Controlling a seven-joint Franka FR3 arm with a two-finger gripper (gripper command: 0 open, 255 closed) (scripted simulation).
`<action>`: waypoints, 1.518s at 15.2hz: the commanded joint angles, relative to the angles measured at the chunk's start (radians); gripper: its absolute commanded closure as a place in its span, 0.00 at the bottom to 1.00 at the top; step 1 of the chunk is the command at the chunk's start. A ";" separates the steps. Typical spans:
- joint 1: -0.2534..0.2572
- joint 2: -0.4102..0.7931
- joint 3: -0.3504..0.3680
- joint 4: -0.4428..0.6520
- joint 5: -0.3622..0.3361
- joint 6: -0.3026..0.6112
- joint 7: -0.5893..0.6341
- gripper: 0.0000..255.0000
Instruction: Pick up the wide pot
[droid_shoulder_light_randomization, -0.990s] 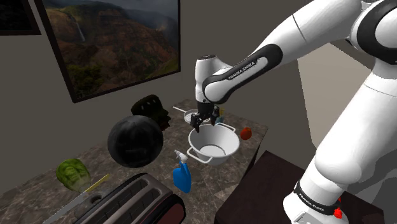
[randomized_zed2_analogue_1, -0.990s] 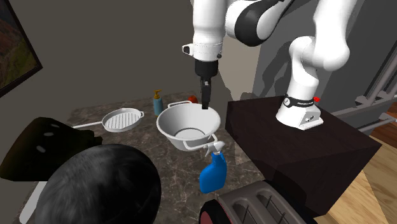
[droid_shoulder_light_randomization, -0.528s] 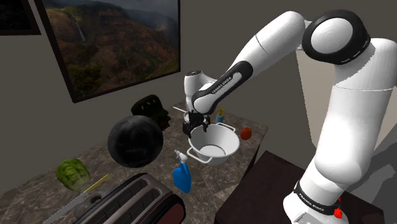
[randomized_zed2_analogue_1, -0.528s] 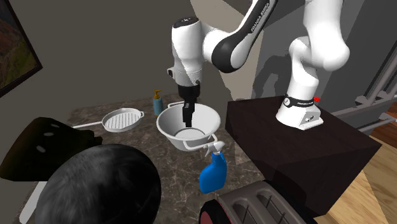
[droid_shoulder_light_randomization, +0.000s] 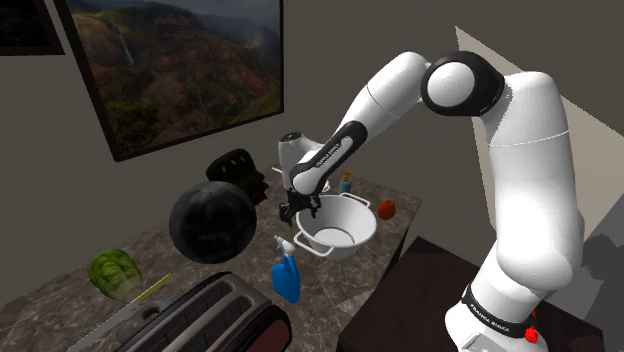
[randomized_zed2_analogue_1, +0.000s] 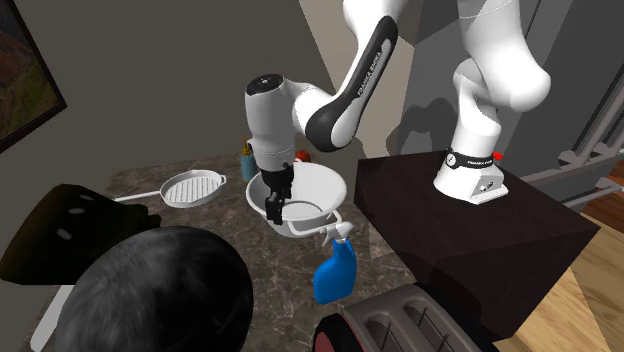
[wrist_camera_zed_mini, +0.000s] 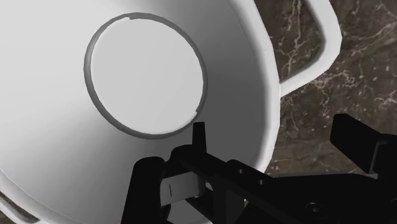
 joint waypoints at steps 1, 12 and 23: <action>0.005 0.023 -0.006 0.003 -0.009 0.019 0.011 0.00; 0.015 0.074 -0.020 0.011 -0.028 0.060 0.029 1.00; 0.003 0.007 -0.002 0.001 -0.003 0.006 0.006 1.00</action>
